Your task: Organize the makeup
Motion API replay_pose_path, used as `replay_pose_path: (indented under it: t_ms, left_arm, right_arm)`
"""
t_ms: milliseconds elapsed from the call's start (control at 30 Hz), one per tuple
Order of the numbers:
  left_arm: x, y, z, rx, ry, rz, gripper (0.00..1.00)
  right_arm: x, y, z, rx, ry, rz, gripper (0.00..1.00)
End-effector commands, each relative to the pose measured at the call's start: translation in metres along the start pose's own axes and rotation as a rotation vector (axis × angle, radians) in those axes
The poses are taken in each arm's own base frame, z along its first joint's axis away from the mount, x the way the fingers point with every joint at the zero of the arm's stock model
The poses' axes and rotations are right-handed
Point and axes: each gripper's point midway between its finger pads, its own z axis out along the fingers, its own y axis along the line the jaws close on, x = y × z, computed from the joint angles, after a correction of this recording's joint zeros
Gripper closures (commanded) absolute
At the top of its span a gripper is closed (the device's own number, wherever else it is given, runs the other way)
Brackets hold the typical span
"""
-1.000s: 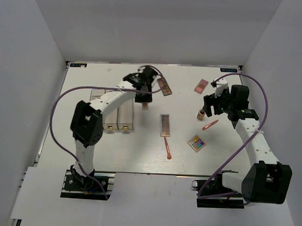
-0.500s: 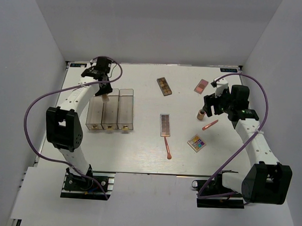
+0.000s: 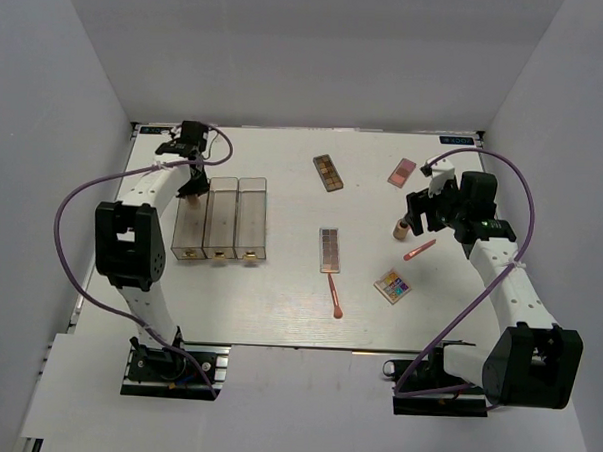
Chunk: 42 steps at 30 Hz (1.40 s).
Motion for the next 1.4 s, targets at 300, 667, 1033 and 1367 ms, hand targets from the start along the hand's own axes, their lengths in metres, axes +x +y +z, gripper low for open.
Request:
replay_pose_path:
  t_ms: [300, 667, 1033, 1367]
  left_arm:
    - [-0.004, -0.014, 0.022, 0.024, 0.010, 0.026, 0.56]
    - [-0.032, -0.015, -0.019, 0.079, -0.083, -0.025, 0.22]
    - [-0.043, -0.074, -0.132, 0.632, -0.223, -0.115, 0.39]
    - [0.002, -0.073, -0.171, 0.752, -0.192, -0.112, 0.31]
  right_arm:
    - [-0.013, -0.010, -0.004, 0.034, -0.044, -0.024, 0.19]
    - [-0.015, -0.004, -0.003, -0.010, -0.045, -0.033, 0.11]
    - [-0.008, -0.015, 0.011, 0.015, -0.006, -0.034, 0.12]
    - [0.015, -0.014, 0.053, -0.067, 0.155, 0.102, 0.11]
